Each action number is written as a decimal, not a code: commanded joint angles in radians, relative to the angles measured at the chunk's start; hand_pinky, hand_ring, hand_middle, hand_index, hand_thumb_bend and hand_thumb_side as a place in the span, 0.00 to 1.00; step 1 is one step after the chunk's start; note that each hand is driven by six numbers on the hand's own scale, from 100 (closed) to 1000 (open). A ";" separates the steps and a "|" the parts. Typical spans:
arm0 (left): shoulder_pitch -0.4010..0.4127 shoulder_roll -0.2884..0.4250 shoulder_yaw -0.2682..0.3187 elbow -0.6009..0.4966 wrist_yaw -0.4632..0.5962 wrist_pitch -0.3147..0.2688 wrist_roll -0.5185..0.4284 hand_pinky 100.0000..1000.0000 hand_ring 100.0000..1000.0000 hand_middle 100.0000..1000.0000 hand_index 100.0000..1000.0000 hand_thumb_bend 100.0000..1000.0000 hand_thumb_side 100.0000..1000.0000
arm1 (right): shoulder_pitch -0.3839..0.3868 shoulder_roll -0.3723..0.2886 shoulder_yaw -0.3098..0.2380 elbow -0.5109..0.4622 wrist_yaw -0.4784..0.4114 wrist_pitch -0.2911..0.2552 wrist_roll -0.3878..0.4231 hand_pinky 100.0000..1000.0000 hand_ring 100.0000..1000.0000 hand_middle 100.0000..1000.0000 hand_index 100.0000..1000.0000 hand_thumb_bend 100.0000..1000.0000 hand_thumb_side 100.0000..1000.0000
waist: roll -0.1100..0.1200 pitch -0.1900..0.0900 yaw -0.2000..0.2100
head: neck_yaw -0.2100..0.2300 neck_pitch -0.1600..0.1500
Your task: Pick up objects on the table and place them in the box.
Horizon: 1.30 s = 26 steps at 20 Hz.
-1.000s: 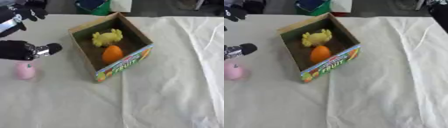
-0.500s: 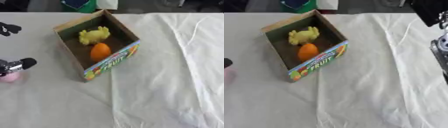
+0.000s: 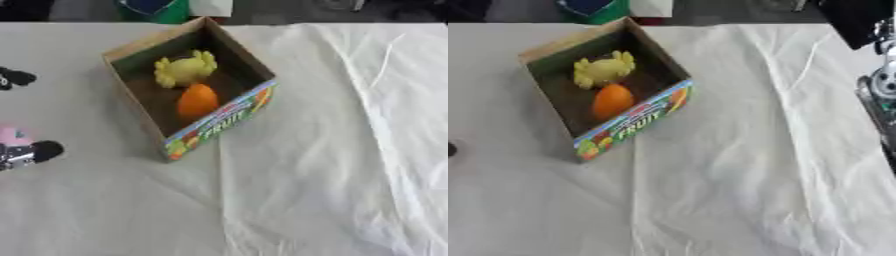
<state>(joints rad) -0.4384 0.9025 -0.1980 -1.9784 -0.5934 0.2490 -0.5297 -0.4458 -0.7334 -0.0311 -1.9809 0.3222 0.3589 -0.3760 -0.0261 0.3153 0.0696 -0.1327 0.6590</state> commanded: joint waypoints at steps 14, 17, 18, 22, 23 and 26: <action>0.053 0.069 0.034 0.091 -0.124 -0.020 0.004 0.69 0.87 0.84 0.94 0.61 0.74 | -0.015 -0.018 -0.011 -0.019 -0.008 -0.001 0.000 0.66 0.70 0.57 0.74 0.00 0.68 | 0.002 -0.003 0.000 | 0.046 -0.029; 0.049 0.063 0.038 0.118 -0.134 -0.016 0.016 0.69 0.87 0.84 0.94 0.56 0.73 | -0.015 -0.017 -0.011 -0.019 -0.008 -0.001 0.000 0.66 0.70 0.57 0.74 0.00 0.68 | 0.001 -0.002 -0.003 | 0.050 -0.035; 0.048 0.061 0.038 0.129 -0.137 -0.015 0.019 0.69 0.87 0.84 0.94 0.55 0.72 | -0.015 -0.017 -0.011 -0.019 -0.008 -0.001 0.000 0.66 0.70 0.57 0.74 0.00 0.68 | 0.001 -0.001 -0.005 | 0.052 -0.037; 0.038 0.050 0.042 0.171 -0.154 -0.010 0.036 0.68 0.86 0.84 0.94 0.49 0.71 | -0.014 -0.017 -0.011 -0.019 -0.009 -0.001 0.000 0.66 0.70 0.57 0.74 0.00 0.68 | -0.001 0.002 -0.005 | 0.058 -0.042; 0.034 0.047 0.042 0.182 -0.158 -0.009 0.041 0.68 0.86 0.83 0.93 0.47 0.70 | -0.014 -0.017 -0.011 -0.019 -0.009 -0.001 0.000 0.66 0.70 0.57 0.74 0.00 0.68 | -0.001 0.003 -0.005 | 0.060 -0.043; 0.022 0.038 0.042 0.211 -0.167 -0.005 0.058 0.67 0.86 0.83 0.93 0.42 0.69 | -0.013 -0.017 -0.010 -0.019 -0.009 0.000 0.000 0.66 0.70 0.57 0.74 0.00 0.68 | -0.002 0.006 -0.004 | 0.063 -0.046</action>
<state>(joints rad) -0.4013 0.9216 -0.1750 -1.7717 -0.7513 0.2423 -0.4826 -0.4488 -0.7330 -0.0306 -1.9809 0.3188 0.3588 -0.3756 -0.0302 0.3390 0.0641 -0.0726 0.6230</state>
